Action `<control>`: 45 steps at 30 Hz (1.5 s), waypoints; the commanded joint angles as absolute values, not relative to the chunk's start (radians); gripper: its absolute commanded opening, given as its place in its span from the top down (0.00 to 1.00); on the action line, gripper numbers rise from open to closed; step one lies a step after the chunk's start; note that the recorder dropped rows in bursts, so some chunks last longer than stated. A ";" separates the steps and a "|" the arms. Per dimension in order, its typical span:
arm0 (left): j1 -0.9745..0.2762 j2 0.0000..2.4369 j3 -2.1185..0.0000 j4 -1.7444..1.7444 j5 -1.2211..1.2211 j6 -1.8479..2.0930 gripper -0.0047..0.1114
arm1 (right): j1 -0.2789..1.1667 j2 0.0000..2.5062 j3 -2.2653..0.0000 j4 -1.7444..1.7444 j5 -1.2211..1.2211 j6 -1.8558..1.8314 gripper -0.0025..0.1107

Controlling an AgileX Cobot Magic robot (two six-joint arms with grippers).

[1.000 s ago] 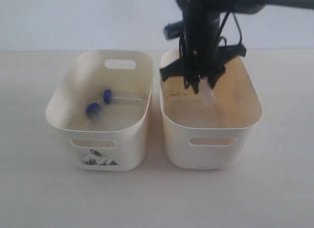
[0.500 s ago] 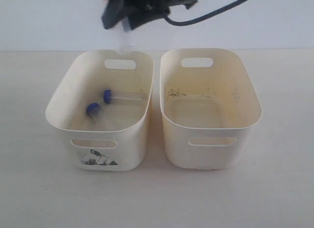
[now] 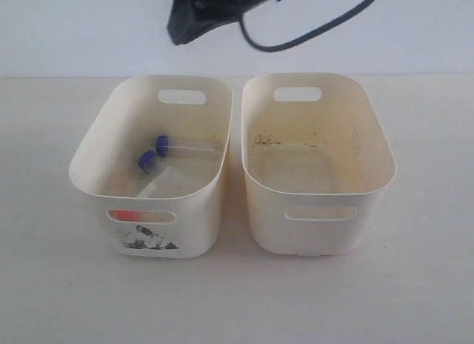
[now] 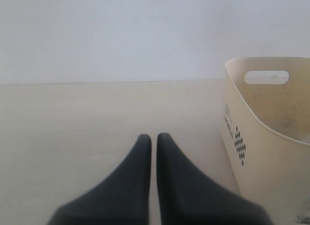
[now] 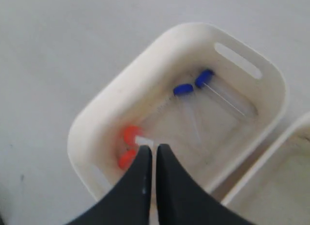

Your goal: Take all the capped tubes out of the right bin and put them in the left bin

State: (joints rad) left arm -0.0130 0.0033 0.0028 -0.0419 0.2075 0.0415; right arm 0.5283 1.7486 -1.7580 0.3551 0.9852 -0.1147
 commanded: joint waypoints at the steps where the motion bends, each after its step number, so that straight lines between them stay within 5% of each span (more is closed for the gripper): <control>1: -0.011 0.000 0.000 -0.040 0.198 0.035 0.92 | 0.486 1.616 -1.757 0.249 1.221 -0.107 0.95; 17: -0.011 0.000 0.000 -0.040 0.198 0.035 0.92 | 0.486 1.377 -1.757 0.191 1.213 -0.142 0.95; 25: -0.011 0.000 0.000 -0.040 0.198 0.035 0.92 | 0.416 1.098 -1.694 0.213 0.806 -0.169 0.95; 33: -0.011 0.000 0.000 -0.040 0.198 0.035 0.92 | 0.091 0.711 -0.977 0.353 0.346 -0.190 0.95; 40: -0.011 0.000 0.000 -0.040 0.198 0.035 0.92 | 0.050 0.479 -0.273 0.344 0.067 -0.207 0.95; 45: -0.011 0.000 0.000 -0.040 0.198 0.035 0.92 | 0.050 0.461 0.000 0.383 -0.242 -0.154 0.95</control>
State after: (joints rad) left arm -0.0130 0.0033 0.0028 -0.0419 0.2075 0.0415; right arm 0.0592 0.4721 -0.0983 0.3603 -0.0615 -0.1850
